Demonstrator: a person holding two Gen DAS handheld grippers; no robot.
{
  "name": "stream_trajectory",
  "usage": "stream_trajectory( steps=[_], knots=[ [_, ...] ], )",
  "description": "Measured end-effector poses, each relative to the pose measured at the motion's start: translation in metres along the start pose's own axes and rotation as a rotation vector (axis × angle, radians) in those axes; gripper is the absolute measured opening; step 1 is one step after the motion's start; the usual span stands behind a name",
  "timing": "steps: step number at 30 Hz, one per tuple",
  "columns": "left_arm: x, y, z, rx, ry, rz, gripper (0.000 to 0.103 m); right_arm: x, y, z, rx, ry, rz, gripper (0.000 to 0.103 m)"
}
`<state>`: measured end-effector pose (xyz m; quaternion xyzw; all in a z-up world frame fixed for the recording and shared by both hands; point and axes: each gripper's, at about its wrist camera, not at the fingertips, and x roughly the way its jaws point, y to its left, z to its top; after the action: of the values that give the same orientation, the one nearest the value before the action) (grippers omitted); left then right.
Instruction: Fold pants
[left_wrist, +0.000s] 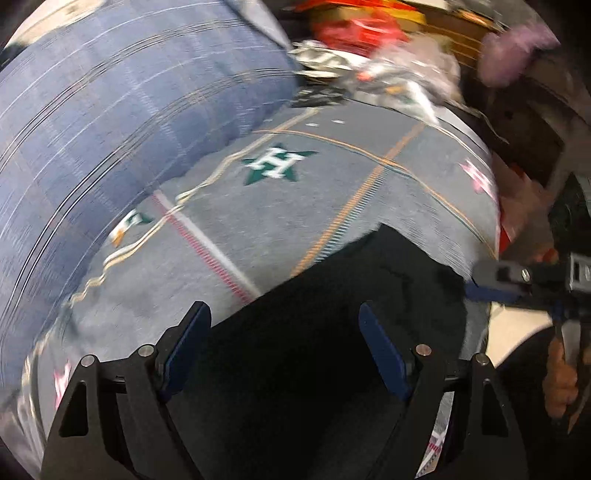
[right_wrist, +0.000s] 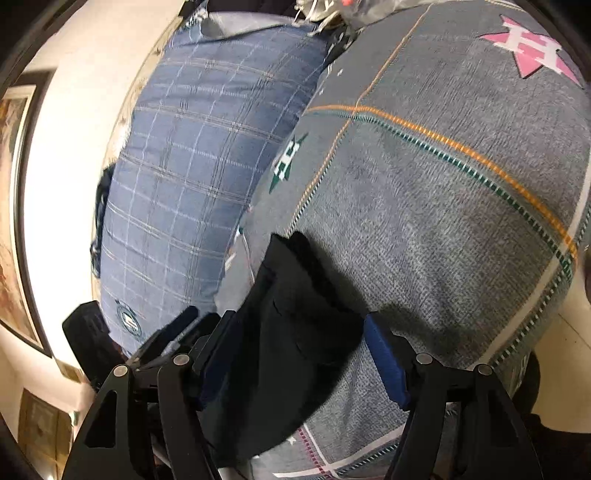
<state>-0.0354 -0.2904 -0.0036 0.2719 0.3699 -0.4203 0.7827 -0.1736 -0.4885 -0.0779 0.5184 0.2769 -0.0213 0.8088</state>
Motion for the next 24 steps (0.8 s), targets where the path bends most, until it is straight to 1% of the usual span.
stream_trajectory(
  steps=[2, 6, 8, 13, 14, 17, 18, 19, 21, 22, 23, 24],
  knots=[
    [0.004, -0.008, 0.003, 0.069, 0.010, -0.034, 0.083, -0.004, -0.002, -0.001, 0.003, -0.022, -0.023, 0.071],
    [0.013, -0.022, 0.011, 0.171, 0.023, -0.063, 0.083, 0.011, -0.010, -0.002, 0.038, 0.051, -0.003, 0.071],
    [0.019, -0.026, 0.015, 0.197, 0.038, -0.112, 0.083, 0.013, -0.012, -0.003, 0.045, 0.059, 0.000, 0.071],
    [0.035, -0.029, 0.026, 0.191, 0.077, -0.206, 0.083, 0.018, -0.013, 0.000, 0.041, 0.059, 0.029, 0.071],
    [0.037, -0.028, 0.030, 0.184, 0.085, -0.244, 0.083, 0.019, -0.014, 0.001, 0.050, 0.058, 0.043, 0.071],
    [0.041, -0.027, 0.036, 0.182, 0.103, -0.293, 0.083, 0.020, -0.017, 0.005, 0.075, 0.049, 0.081, 0.070],
    [0.042, -0.027, 0.037, 0.180, 0.110, -0.304, 0.082, 0.021, -0.019, 0.006, 0.082, 0.046, 0.092, 0.067],
    [0.044, -0.027, 0.038, 0.177, 0.117, -0.318, 0.079, 0.022, -0.019, 0.008, 0.077, 0.048, 0.093, 0.065],
    [0.050, -0.026, 0.039, 0.168, 0.138, -0.338, 0.071, 0.026, -0.017, 0.009, 0.051, 0.056, 0.080, 0.055],
    [0.052, -0.024, 0.039, 0.157, 0.147, -0.342, 0.065, 0.028, -0.016, 0.010, 0.040, 0.059, 0.073, 0.051],
    [0.056, -0.021, 0.037, 0.134, 0.163, -0.353, 0.055, 0.029, -0.015, 0.010, 0.030, 0.062, 0.063, 0.039],
    [0.060, -0.019, 0.036, 0.116, 0.179, -0.359, 0.049, 0.031, -0.016, 0.011, 0.026, 0.068, 0.057, 0.025]
  ],
)
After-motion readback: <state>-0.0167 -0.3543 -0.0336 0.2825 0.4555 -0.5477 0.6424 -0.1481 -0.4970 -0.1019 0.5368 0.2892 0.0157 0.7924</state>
